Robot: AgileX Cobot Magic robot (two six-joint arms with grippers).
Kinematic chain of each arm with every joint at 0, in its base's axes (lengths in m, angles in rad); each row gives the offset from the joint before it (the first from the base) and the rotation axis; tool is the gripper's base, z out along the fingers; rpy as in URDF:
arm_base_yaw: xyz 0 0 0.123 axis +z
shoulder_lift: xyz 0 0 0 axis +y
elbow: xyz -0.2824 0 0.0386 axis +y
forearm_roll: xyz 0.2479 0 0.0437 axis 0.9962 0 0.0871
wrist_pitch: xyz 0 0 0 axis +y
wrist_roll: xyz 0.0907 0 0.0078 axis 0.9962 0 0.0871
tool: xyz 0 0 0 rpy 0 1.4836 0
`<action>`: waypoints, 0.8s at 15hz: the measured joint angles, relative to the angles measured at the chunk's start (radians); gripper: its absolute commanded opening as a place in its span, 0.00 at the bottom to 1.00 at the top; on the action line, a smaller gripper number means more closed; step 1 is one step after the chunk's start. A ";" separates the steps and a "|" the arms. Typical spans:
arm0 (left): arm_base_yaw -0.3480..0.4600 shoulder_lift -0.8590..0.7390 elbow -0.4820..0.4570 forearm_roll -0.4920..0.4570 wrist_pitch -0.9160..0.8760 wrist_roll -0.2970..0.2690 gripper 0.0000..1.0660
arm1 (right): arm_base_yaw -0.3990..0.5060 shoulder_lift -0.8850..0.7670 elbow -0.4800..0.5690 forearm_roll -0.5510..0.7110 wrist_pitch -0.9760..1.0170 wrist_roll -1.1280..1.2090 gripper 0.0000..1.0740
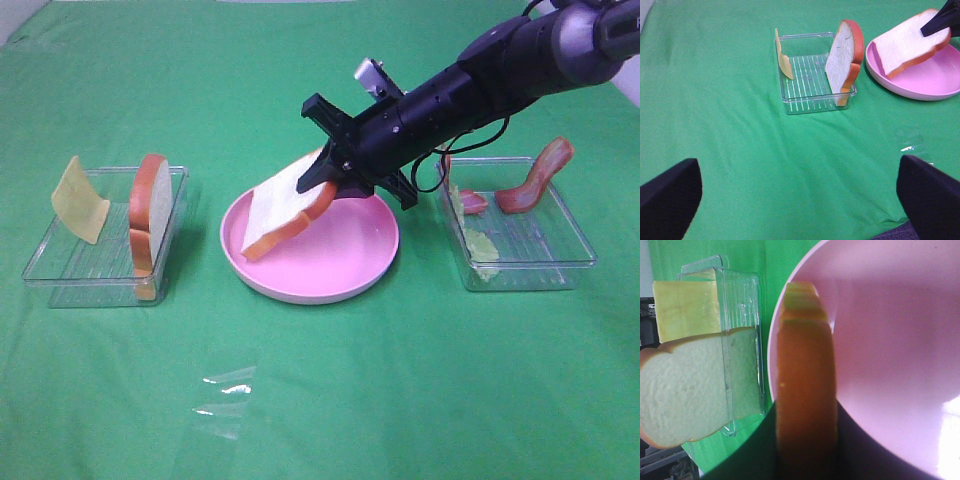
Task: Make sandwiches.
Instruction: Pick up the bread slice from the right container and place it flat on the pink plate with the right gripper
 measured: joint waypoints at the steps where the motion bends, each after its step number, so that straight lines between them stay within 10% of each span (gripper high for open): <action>1: 0.000 0.000 0.000 0.000 0.000 0.000 0.92 | 0.000 0.002 0.000 -0.005 0.000 0.000 0.01; 8: 0.000 0.000 0.000 0.000 0.000 0.000 0.92 | 0.000 0.002 0.000 -0.053 -0.021 0.000 0.75; 12: 0.000 0.000 0.000 0.000 0.000 0.000 0.92 | 0.000 -0.015 0.000 -0.164 0.039 0.002 0.76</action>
